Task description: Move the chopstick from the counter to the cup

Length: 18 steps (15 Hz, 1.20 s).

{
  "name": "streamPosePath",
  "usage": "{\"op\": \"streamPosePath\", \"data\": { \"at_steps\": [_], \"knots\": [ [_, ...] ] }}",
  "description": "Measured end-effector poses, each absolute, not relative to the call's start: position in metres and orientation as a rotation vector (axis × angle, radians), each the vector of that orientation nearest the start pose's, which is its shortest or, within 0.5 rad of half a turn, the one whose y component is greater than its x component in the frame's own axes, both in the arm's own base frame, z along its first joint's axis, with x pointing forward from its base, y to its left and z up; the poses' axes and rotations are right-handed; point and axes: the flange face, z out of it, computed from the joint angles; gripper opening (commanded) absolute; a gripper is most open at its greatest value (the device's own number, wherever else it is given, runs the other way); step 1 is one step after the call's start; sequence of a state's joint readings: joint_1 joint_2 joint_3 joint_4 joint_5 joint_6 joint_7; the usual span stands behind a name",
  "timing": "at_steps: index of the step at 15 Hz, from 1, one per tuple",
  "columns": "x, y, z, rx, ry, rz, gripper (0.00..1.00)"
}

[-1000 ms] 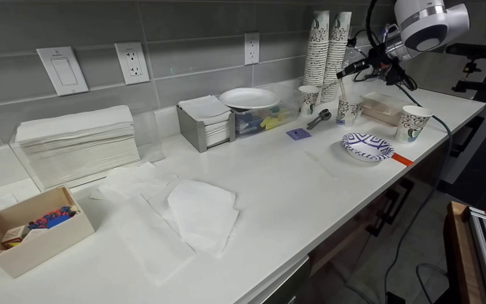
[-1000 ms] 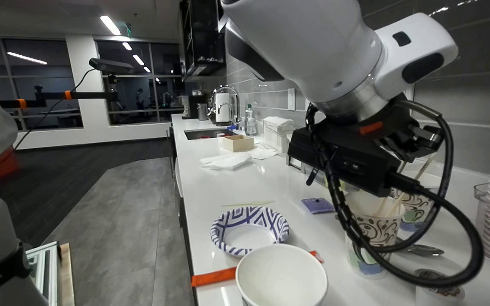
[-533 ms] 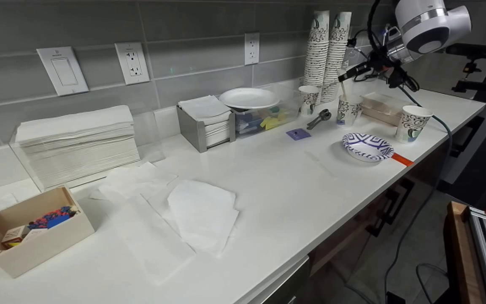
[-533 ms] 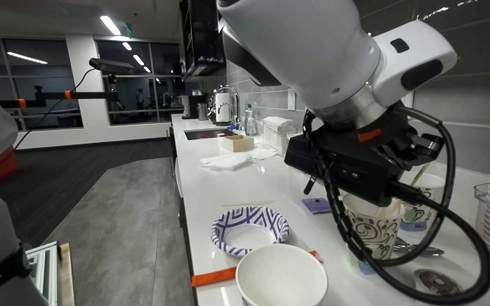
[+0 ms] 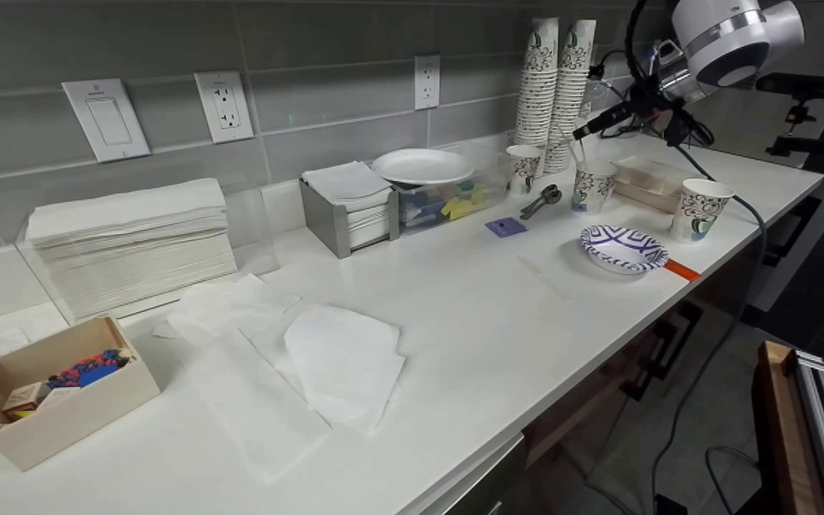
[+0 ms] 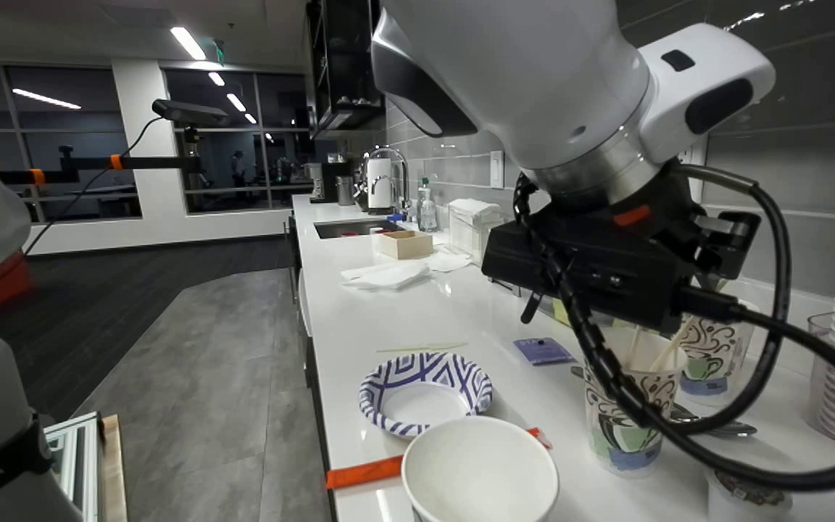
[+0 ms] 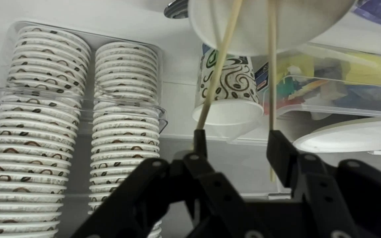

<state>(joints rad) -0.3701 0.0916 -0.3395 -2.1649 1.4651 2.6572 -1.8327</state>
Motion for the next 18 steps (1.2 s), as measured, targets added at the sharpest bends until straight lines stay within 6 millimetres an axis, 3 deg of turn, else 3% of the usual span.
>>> {"op": "streamPosePath", "data": {
  "at_steps": [2,3,13,18],
  "knots": [
    [0.411,-0.386,0.391,-2.876,0.087,-1.399,0.98],
    [0.41,-0.384,0.397,-2.88,0.062,-1.391,1.0],
    [0.387,-0.366,0.459,-3.11,-0.101,-1.099,1.0],
    [0.37,-0.351,0.465,-3.279,-0.12,-0.745,1.0]
  ]
}}
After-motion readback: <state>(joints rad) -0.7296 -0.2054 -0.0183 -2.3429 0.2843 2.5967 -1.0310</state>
